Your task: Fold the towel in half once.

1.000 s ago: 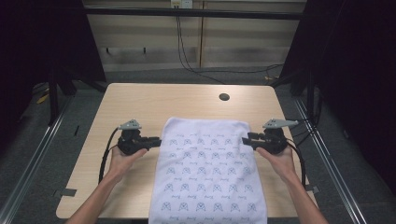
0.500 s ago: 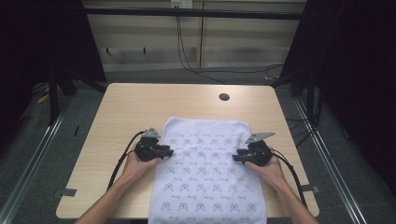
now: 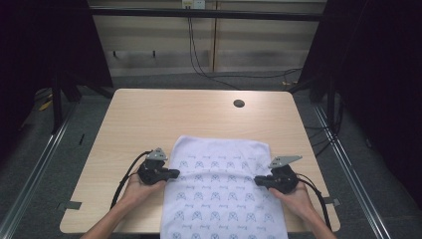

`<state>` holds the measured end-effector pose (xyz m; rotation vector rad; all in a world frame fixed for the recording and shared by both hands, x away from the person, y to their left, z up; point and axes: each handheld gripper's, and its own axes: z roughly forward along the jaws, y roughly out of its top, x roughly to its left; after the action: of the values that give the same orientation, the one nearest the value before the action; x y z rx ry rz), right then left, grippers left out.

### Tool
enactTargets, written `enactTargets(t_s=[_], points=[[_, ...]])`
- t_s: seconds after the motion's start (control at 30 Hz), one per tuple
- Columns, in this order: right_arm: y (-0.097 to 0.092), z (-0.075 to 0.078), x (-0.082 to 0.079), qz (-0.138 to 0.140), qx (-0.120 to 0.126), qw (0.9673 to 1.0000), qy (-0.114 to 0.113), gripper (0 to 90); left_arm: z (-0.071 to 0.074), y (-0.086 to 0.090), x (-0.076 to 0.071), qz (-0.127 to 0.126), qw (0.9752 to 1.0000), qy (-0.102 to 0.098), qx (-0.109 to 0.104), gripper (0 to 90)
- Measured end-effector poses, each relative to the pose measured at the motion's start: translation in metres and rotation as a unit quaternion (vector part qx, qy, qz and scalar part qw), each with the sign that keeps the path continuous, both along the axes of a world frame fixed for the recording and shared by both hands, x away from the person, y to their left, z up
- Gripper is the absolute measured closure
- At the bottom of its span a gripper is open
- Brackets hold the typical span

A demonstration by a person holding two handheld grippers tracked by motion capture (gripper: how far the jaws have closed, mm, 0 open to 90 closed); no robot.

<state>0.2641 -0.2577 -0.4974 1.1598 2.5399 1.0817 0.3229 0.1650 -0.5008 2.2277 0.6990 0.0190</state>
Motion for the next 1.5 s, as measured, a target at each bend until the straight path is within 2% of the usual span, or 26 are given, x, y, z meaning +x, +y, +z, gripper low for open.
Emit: enactTargets(t_s=[0.1,0.17,0.23,0.3,0.33,0.37,0.4,0.47,0.57,0.67,0.73,0.77,0.8,0.83,0.9,1.0,1.07,1.1,1.13,1.17,1.2,1.23,1.27,1.37,1.43,1.5], points=[[-0.003,0.001,-0.020,0.009,0.010,0.9999,0.010,78.3,0.001,0.004,-0.017,-0.004,0.9998,0.019,-0.008,82.9],[-0.003,0.002,-0.033,0.014,0.010,0.9997,0.015,75.7,0.003,0.004,-0.029,-0.019,0.9996,0.022,-0.003,81.7],[-0.002,0.003,-0.046,0.021,0.007,0.9995,0.020,74.2,0.004,0.007,-0.040,-0.034,0.9987,0.038,-0.006,78.6],[-0.001,0.005,-0.053,0.020,0.001,0.9996,0.019,69.0,0.005,0.010,-0.044,-0.042,0.9982,0.043,-0.007,74.7],[-0.001,0.006,-0.053,0.019,0.001,0.9996,0.021,66.5,0.005,0.011,-0.042,-0.029,0.9987,0.041,-0.010,71.5],[-0.001,0.006,-0.053,0.019,0.001,0.9996,0.021,66.5,0.005,0.011,-0.042,-0.029,0.9987,0.041,-0.010,63.4],[-0.005,0.009,-0.044,0.006,-0.003,1.0000,-0.002,65.5,0.007,0.011,-0.038,-0.021,0.9992,0.034,-0.007,63.4],[-0.013,0.013,-0.026,-0.025,0.011,0.9994,-0.022,65.0,0.011,0.011,-0.027,-0.006,0.9994,0.025,-0.025,61.5],[-0.025,0.018,0.003,-0.061,0.001,0.9971,-0.045,64.5,0.016,0.011,-0.005,0.021,0.9991,0.006,-0.036,61.9],[-0.033,0.018,0.032,-0.095,0.003,0.9942,-0.049,62.6,0.019,0.008,0.018,0.037,0.9984,0.013,-0.039,64.7],[-0.034,0.018,0.047,-0.101,-0.005,0.9940,-0.041,59.3,0.023,0.003,0.028,0.040,0.9989,-0.002,-0.026,65.2],[-0.034,0.018,0.052,-0.101,-0.012,0.9937,-0.047,59.2,0.024,0.002,0.033,0.047,0.9981,-0.001,-0.039,65.1],[-0.033,0.018,0.056,-0.102,-0.006,0.9938,-0.043,59.1,0.024,0.002,0.036,0.054,0.9970,0.002,-0.056,64.8],[-0.034,0.017,0.060,-0.103,0.003,0.9938,-0.042,59.0,0.024,0.001,0.039,0.057,0.9965,0.003,-0.061,64.8],[-0.031,0.013,0.065,-0.105,-0.003,0.9938,-0.038,58.6,0.024,0.001,0.042,0.056,0.9973,-0.006,-0.047,63.4],[-0.031,0.007,0.067,-0.102,-0.003,0.9941,-0.038,58.0,0.022,0.007,0.048,0.072,0.9962,-0.007,-0.047,62.6],[-0.032,0.008,0.069,-0.105,0.005,0.9936,-0.040,58.5,0.020,0.007,0.055,0.084,0.9954,0.001,-0.046,62.3],[-0.033,0.008,0.070,-0.109,0.008,0.9932,-0.039,58.8,0.019,0.006,0.057,0.085,0.9947,0.006,-0.057,61.8],[-0.034,0.006,0.071,-0.108,0.002,0.9934,-0.039,58.8,0.018,0.004,0.056,0.083,0.9950,-0.002,-0.055,61.2],[-0.035,0.004,0.071,-0.109,0.001,0.9936,-0.030,58.6,0.018,0.001,0.053,0.087,0.9951,-0.029,-0.038,61.3],[-0.035,0.002,0.072,-0.103,-0.002,0.9943,-0.026,58.4,0.016,-0.001,0.053,0.077,0.9959,-0.037,-0.028,60.7],[-0.035,0.000,0.072,-0.102,-0.009,0.9945,-0.024,58.4,0.015,-0.001,0.054,0.070,0.9967,-0.016,-0.038,59.1],[-0.035,-0.001,0.072,-0.100,-0.008,0.9947,-0.024,58.5,0.015,-0.001,0.054,0.072,0.9963,-0.010,-0.045,57.0],[-0.034,-0.005,0.070,-0.103,-0.005,0.9945,-0.018,61.0,0.016,-0.001,0.053,0.079,0.9961,-0.018,-0.033,55.1],[-0.029,-0.006,0.067,-0.088,-0.003,0.9957,-0.029,78.6,0.013,0.002,0.055,0.085,0.9959,-0.017,-0.027,54.6],[-0.029,-0.006,0.066,-0.085,0.000,0.9962,-0.023,82.6,0.012,0.004,0.057,0.088,0.9955,-0.012,-0.033,54.2]])
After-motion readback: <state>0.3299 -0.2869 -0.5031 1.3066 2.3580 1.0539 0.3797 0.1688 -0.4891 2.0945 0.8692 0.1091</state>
